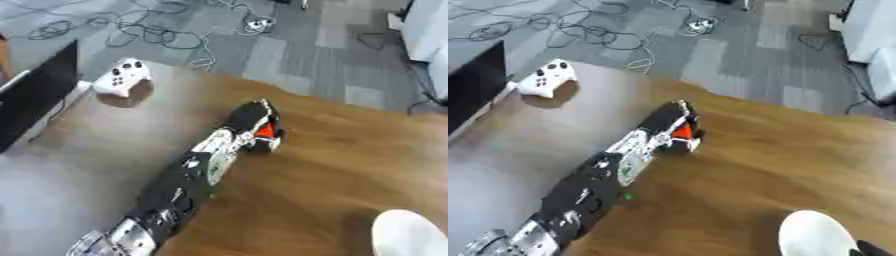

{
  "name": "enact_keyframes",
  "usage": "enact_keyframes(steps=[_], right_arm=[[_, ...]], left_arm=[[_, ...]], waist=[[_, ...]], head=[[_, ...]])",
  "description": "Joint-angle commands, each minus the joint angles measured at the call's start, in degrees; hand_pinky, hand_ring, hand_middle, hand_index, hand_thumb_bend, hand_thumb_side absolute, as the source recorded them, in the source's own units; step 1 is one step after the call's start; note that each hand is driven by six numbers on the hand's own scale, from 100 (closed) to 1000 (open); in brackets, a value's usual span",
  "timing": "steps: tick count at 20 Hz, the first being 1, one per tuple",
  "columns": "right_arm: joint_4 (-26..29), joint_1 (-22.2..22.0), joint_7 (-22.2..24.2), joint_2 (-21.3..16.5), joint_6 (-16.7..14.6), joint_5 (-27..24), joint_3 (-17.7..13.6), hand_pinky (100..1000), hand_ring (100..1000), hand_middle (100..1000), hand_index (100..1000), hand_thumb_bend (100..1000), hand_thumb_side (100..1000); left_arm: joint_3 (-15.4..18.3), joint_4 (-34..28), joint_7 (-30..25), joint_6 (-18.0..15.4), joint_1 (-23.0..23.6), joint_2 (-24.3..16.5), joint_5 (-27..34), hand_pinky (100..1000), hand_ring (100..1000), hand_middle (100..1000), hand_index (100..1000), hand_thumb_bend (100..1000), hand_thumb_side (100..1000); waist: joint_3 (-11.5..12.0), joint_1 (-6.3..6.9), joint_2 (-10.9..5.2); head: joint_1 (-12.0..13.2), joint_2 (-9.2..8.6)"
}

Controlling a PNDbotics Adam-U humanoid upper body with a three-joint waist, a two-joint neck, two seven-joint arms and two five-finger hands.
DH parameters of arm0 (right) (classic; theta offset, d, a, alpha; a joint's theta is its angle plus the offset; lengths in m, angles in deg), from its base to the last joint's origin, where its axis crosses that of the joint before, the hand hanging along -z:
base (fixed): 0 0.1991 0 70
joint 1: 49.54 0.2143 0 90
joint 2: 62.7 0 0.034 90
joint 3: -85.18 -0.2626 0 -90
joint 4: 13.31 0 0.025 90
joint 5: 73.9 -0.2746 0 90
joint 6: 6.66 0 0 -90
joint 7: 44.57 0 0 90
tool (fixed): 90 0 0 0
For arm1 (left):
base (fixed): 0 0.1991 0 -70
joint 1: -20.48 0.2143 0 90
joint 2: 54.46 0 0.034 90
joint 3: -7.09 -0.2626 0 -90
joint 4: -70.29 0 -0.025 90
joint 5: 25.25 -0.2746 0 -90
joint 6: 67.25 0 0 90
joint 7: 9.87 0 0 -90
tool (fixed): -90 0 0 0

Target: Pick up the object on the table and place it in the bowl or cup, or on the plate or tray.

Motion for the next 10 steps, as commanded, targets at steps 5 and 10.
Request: enact_keyframes(steps=[5, 10], right_arm=[[0.9, 0.0, 0.3, 0.0, 0.0, -0.3, -0.2, 932, 958, 946, 929, 100, 857], [0.5, -1.0, 0.2, -0.7, -0.1, -0.2, -0.4, 932, 958, 946, 929, 100, 851]], left_arm=[[-3.5, -6.4, -4.4, -2.6, -1.1, -0.9, -1.9, 100, 100, 100, 118, 403, 100], [-6.8, -16.4, -10.2, -1.8, -2.4, -0.8, -0.6, 100, 100, 100, 120, 368, 100]], waist=[[0.2, 0.3, -1.4], [0.7, 0.58, -2.77]], head=[[0.6, -0.82], [0.4, -0.31]])
